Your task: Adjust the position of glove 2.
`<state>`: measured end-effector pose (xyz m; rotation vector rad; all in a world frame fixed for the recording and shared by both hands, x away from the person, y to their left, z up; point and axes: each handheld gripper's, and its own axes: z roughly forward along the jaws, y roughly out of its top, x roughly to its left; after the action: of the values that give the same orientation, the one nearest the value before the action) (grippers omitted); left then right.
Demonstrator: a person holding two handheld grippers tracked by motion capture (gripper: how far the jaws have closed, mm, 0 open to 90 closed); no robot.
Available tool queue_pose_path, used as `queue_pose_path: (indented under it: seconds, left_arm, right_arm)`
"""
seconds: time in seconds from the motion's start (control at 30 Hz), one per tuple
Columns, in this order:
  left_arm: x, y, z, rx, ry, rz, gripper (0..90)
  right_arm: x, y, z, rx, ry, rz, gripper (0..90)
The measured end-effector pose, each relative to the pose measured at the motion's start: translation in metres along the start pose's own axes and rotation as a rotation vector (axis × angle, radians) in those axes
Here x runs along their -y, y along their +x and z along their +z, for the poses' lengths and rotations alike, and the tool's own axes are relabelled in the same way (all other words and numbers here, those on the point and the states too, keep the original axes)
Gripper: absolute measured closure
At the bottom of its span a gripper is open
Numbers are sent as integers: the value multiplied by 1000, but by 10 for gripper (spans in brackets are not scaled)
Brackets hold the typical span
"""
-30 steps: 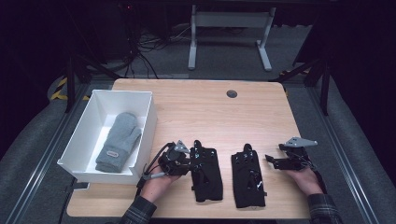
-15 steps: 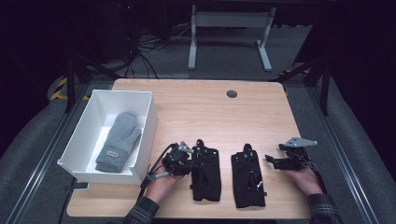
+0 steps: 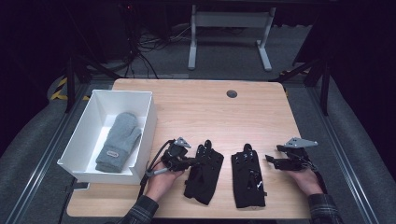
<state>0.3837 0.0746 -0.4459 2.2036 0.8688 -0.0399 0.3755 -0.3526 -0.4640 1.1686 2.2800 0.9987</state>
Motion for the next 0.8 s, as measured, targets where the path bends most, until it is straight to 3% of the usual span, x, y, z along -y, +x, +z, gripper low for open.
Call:
queue_pose_path:
  seconds: [0.1, 0.3, 0.6, 0.8]
  left_arm:
    - [-3, 0, -3, 16, -22, -10, 890]
    - [-7, 1, -6, 43, -46, -22, 890]
    - [-12, -3, -12, 72, -65, -18, 890]
    - [-14, -7, -12, 92, -66, -14, 890]
  right_arm:
    - [-2, 5, -6, -42, 0, -16, 539]
    - [-4, 30, -22, -155, -11, -94, 879]
    - [2, 62, -23, -324, 44, -174, 900]
    - [-1, 76, -13, -368, 80, -215, 900]
